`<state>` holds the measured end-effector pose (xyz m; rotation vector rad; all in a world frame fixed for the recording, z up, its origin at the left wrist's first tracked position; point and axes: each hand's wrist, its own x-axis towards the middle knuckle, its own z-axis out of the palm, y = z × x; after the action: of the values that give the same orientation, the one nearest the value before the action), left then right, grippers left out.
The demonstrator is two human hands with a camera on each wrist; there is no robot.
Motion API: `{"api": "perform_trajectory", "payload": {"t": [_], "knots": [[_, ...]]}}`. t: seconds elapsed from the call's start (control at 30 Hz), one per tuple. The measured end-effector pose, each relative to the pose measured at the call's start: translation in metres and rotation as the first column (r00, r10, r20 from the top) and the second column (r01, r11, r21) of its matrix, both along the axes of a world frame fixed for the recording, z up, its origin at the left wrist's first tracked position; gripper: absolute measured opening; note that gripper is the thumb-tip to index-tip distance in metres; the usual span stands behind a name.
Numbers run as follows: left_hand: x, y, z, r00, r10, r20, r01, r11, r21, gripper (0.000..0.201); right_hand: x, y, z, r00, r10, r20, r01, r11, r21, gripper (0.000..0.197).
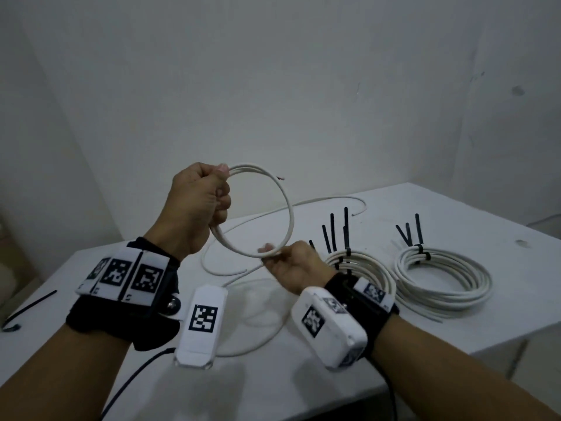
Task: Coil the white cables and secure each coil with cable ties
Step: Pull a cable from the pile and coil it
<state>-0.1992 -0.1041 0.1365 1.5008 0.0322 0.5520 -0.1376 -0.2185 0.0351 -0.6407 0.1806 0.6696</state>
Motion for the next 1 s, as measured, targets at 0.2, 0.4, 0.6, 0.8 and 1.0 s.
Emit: {"api": "perform_trajectory", "payload": {"t": [0.2, 0.4, 0.6, 0.8, 1.0], "knots": [[-0.013, 0.034, -0.012, 0.993, 0.033, -0.115, -0.04, 0.997, -0.06, 0.025, 0.009, -0.026, 0.03, 0.964, 0.189, 0.189, -0.145, 0.964, -0.222, 0.026], [-0.01, 0.026, -0.027, 0.986, 0.002, -0.164, -0.013, 0.998, -0.066, 0.022, 0.004, -0.053, 0.052, 0.813, 0.245, 0.529, -0.013, 0.915, -0.403, 0.023], [-0.005, 0.009, -0.029, 0.988, -0.077, -0.137, 0.065, 0.994, -0.085, 0.024, -0.014, -0.065, 0.06, 0.602, 0.34, 0.722, 0.171, 0.829, -0.533, 0.023], [-0.003, 0.0, -0.026, 0.994, -0.04, -0.103, 0.036, 0.999, -0.039, 0.025, -0.026, -0.06, 0.051, 0.631, 0.174, 0.756, 0.277, 0.86, -0.429, 0.018], [-0.005, -0.006, -0.043, 0.988, -0.035, -0.15, 0.051, 0.994, 0.098, 0.025, -0.013, -0.06, 0.052, 0.857, 0.081, 0.509, 0.053, 0.968, -0.243, 0.027]]}}
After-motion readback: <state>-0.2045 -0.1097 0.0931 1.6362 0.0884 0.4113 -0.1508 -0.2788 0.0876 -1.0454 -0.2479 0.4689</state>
